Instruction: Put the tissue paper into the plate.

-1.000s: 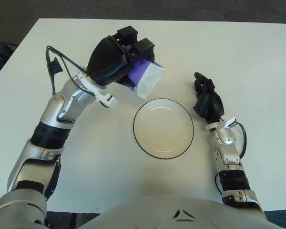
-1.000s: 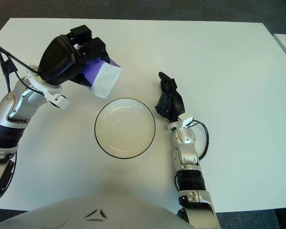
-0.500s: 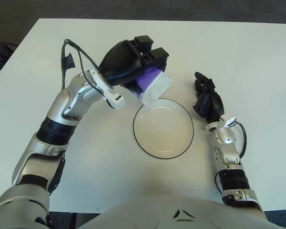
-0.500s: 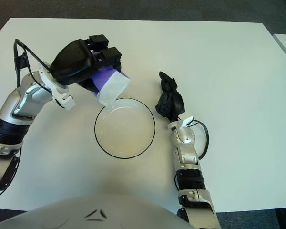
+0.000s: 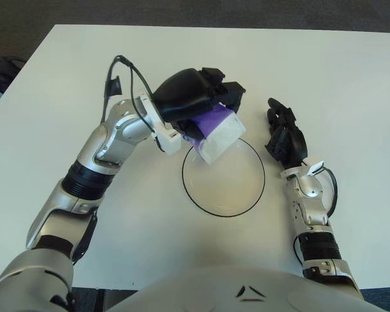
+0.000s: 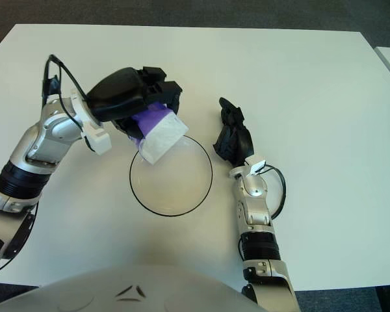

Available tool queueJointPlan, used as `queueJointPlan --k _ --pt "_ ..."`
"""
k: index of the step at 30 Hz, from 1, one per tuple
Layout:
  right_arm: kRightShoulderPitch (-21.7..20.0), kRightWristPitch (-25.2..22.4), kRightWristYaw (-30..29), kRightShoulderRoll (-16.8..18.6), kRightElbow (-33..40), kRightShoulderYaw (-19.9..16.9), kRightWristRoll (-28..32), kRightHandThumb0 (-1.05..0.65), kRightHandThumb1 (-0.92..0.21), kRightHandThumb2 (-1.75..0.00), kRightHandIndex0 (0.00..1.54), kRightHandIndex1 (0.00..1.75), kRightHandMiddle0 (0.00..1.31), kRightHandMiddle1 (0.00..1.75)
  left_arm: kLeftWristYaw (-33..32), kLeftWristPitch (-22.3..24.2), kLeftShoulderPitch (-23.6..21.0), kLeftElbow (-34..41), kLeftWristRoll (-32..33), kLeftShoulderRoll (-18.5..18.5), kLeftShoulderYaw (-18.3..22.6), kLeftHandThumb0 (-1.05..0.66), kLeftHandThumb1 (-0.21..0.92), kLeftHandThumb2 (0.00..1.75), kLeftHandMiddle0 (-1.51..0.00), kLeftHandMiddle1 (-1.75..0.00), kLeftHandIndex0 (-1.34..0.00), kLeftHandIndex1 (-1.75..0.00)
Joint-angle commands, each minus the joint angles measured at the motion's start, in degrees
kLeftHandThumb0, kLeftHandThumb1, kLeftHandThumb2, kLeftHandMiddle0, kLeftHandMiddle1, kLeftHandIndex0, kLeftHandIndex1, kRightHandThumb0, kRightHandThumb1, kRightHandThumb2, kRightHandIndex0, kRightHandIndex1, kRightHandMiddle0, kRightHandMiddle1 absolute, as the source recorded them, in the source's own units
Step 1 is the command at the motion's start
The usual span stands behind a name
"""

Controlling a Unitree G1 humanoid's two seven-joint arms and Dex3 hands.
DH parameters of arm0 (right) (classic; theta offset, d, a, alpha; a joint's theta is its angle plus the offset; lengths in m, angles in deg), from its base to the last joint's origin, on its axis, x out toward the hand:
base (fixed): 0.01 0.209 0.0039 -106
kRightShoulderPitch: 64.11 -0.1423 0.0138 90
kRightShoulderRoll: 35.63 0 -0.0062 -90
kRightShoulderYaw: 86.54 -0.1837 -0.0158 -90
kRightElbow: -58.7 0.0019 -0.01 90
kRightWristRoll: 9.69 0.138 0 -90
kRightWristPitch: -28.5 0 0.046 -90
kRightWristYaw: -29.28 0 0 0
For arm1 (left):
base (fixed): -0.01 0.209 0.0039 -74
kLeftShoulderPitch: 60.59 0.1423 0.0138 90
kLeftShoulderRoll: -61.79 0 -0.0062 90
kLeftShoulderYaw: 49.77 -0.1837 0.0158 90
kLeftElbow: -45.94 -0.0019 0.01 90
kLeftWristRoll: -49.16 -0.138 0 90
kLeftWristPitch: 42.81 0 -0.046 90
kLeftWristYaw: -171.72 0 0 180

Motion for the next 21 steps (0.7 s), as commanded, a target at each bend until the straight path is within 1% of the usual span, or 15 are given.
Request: queueJointPlan --k 1,5,10,15,17,21 --pt "5.9 -4.3 0.2 0.1 -6.4 0.1 -0.2 -0.81 -0.92 -1.04 0.18 0.01 0.00 0.48 3.0 0.6 1.3 2.4 1.8 0.4 -0.8 0.00 -0.06 1.74 -0.89 -1.75 -0.66 -1.74" --pt "5.6 -3.4 0.4 -0.2 -8.3 -0.1 -0.3 -0.80 -0.92 -1.04 0.19 0.02 0.00 0.52 4.4 0.5 2.7 3.3 1.0 0.3 -1.9 0.00 -0.04 1.73 -0.88 -1.75 -0.65 -1.75" --pt "4.8 -3.3 2.1 -0.2 -11.1 -0.9 1.5 -0.80 -0.92 -1.05 0.19 0.02 0.00 0.51 2.9 -0.8 6.8 2.3 -1.0 -0.9 -3.9 0.00 -0.05 1.74 -0.89 -1.75 -0.65 -1.75" --pt "3.9 -2.9 3.0 0.1 -12.9 -1.6 2.7 -0.79 -0.92 -1.06 0.19 0.01 0.00 0.47 2.5 -0.3 7.7 1.9 -2.2 -1.7 -4.1 -0.01 -0.07 1.74 -0.90 -1.75 -0.69 -1.70" --pt "3.6 -2.1 2.6 0.1 -13.8 -1.7 2.1 -0.78 -0.92 -1.06 0.19 0.01 0.00 0.46 1.6 -1.7 7.6 1.3 -2.9 -1.8 -4.1 -0.01 -0.07 1.74 -0.91 -1.75 -0.70 -1.68" --pt "3.0 0.0 1.2 -0.2 -15.1 -1.5 -0.1 -0.79 -0.92 -1.07 0.19 0.02 0.00 0.46 -3.0 -8.2 7.9 -1.2 -6.7 -1.4 -4.3 -0.01 -0.08 1.74 -0.92 -1.75 -0.72 -1.66"
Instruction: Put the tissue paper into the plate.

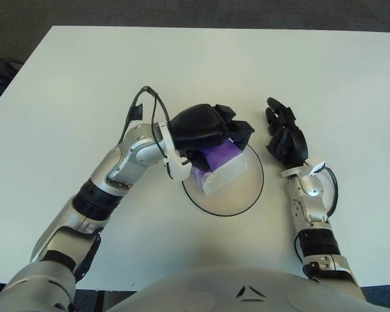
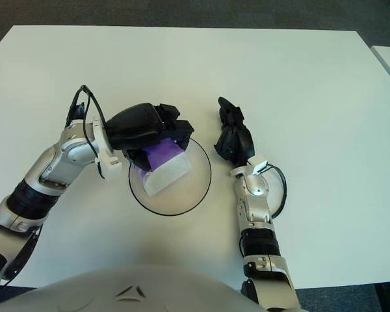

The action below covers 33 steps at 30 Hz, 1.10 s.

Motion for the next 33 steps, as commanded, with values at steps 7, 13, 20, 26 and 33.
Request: queueJointPlan --k 7,13,20,26,33 --pt "5.4 -1.6 -2.5 0.3 -10.2 0.2 -2.7 -0.79 -0.92 -1.09 0.23 0.03 0.00 0.45 -8.3 -9.1 1.3 -5.2 -7.8 0.0 -0.5 -0.01 -0.08 1.75 -0.92 -1.75 -0.71 -1.66" --pt "5.6 -0.8 -3.4 0.5 -9.7 0.6 -3.5 -0.78 -0.92 -1.10 0.25 0.05 0.00 0.46 -13.8 -12.8 1.1 -7.0 -13.7 0.2 -0.2 -0.01 -0.07 1.75 -0.91 -1.75 -0.69 -1.70" --pt "5.9 -1.0 -4.4 0.4 -8.8 1.1 -4.6 -0.78 -0.92 -1.10 0.26 0.05 0.00 0.47 -17.4 -14.2 1.1 -8.9 -15.0 -0.5 0.0 -0.01 -0.05 1.74 -0.89 -1.75 -0.66 -1.74" --pt "6.2 -3.0 -3.6 0.8 -7.6 1.0 -3.1 -0.76 -0.92 -1.09 0.26 0.05 0.00 0.50 -19.3 -14.6 0.7 -8.6 -14.8 -1.0 0.8 -0.01 0.12 1.48 -0.75 -1.75 -0.66 -1.54" --pt "6.4 -4.0 -1.7 1.2 -8.3 0.6 -0.5 -0.75 -0.92 -1.08 0.26 0.05 0.00 0.58 -16.9 -13.7 0.5 -6.0 -17.5 1.6 1.0 -0.51 0.81 0.76 -0.11 -1.13 -0.20 -1.32"
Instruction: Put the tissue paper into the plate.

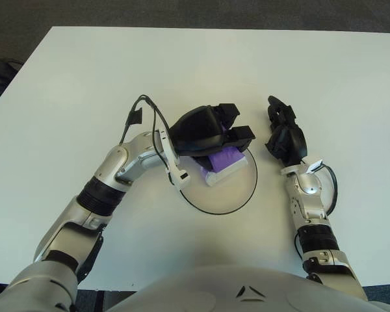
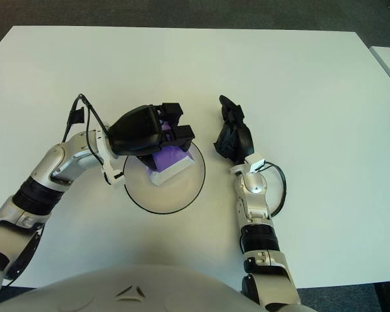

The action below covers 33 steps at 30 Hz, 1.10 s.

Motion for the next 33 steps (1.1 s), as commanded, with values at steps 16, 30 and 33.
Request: queueJointPlan --k 16,30,33 --pt "5.4 -3.5 2.7 1.5 -8.7 0.8 1.1 -0.88 -0.92 -1.11 0.24 0.04 0.00 0.37 7.2 -2.5 -1.3 2.4 -0.1 6.3 0.1 -1.05 0.92 0.60 0.00 0.00 0.00 -0.01" --pt "6.1 -4.7 4.3 1.6 -8.3 -0.2 3.2 -0.85 -0.92 -1.00 0.25 0.04 0.00 0.37 11.9 -1.8 -1.3 2.5 4.1 7.3 0.2 -1.05 0.92 0.48 0.00 0.00 0.00 0.00" --pt "5.8 -3.9 4.2 1.8 -8.9 -0.4 3.2 -0.84 -0.92 -0.97 0.25 0.04 0.00 0.40 12.6 -2.0 -1.4 2.4 4.8 7.5 0.2 -1.05 0.92 0.47 0.00 0.00 0.00 0.00"
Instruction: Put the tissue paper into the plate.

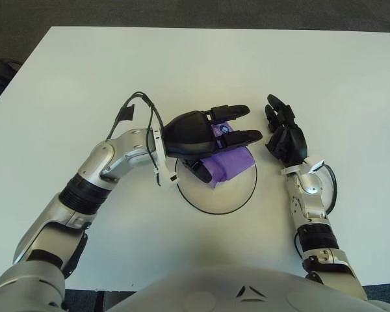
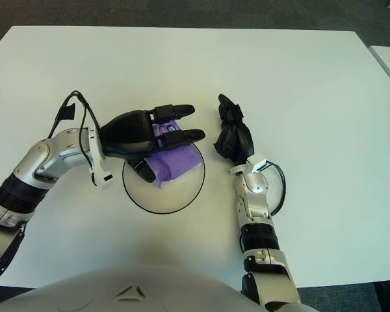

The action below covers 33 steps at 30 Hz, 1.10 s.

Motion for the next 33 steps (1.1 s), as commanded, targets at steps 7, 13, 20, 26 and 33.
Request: queueJointPlan --k 7,13,20,26,33 --pt "7.8 3.7 -2.9 0.3 -11.5 -0.3 -4.1 -0.83 -0.92 -0.98 0.27 0.04 0.00 0.48 2.3 -0.3 -0.8 0.3 1.9 1.1 0.4 -1.05 0.92 0.46 0.00 0.00 0.00 0.00" --pt "8.5 5.4 -5.1 -0.4 -13.0 0.2 -6.5 -0.85 -0.92 -1.00 0.26 0.04 0.00 0.48 3.5 0.8 -0.3 0.5 3.4 1.4 0.6 -1.05 0.92 0.50 0.00 0.00 0.00 0.00" --pt "8.1 3.8 -4.9 0.2 -14.8 0.2 -4.8 -0.85 -0.92 -1.01 0.23 0.02 0.00 0.44 4.1 1.6 -0.1 1.0 3.7 1.7 1.1 -1.05 0.92 0.57 0.00 0.00 0.00 0.00" --pt "6.4 0.2 -4.3 1.5 -15.4 -0.6 -2.1 -0.85 -0.92 -0.99 0.21 0.01 0.00 0.41 3.9 2.1 0.2 1.1 3.4 1.9 1.6 -1.05 0.92 0.63 0.00 0.00 0.00 0.00" --pt "6.4 -1.3 -5.7 1.4 -14.0 -0.1 -3.7 -0.89 -0.92 -0.99 0.15 0.00 0.00 0.34 3.5 1.7 0.4 0.4 4.0 2.0 1.6 -1.05 0.92 0.63 0.00 0.00 0.00 0.00"
